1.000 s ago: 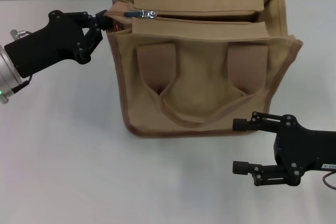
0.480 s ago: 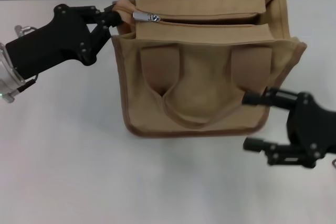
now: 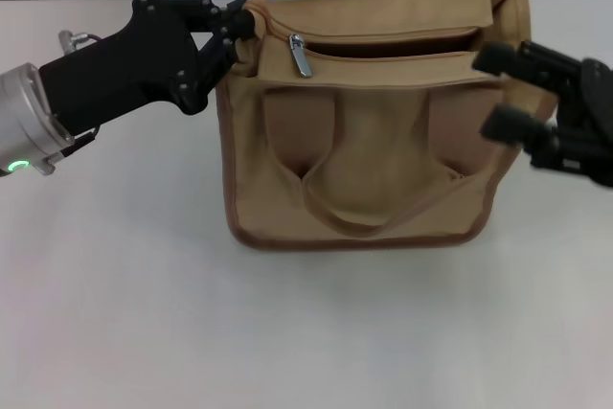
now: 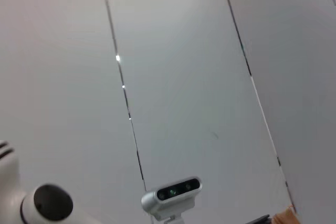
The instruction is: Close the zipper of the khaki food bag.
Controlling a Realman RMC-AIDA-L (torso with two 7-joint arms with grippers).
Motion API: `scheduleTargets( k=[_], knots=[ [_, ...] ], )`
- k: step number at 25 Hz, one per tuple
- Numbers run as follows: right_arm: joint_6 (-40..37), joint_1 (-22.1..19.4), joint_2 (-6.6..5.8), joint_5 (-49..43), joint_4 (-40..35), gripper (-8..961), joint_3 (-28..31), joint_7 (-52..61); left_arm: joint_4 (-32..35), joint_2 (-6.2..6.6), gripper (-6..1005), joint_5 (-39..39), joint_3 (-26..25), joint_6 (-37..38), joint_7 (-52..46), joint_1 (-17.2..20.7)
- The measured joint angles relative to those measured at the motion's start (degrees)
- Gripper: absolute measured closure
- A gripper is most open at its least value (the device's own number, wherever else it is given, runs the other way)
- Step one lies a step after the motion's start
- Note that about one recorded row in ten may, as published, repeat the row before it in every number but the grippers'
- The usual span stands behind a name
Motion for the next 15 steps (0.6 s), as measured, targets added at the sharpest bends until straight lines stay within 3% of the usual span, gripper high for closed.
scheduleTargets(
  k=[6,15],
  knots=[
    [3.4,4.5,-1.52,-0.7,-4.9,153,-0.9,18.9,-0.1,-0.04,963,-0.6,-0.1,0.2,0.1,0.6],
    [6.9,9.9,-2.61,-1.9,-12.4,154,-6.5,38.3,-0.3,-0.03,961,-0.8,-0.2,0.3,0.1,0.3]
  ],
)
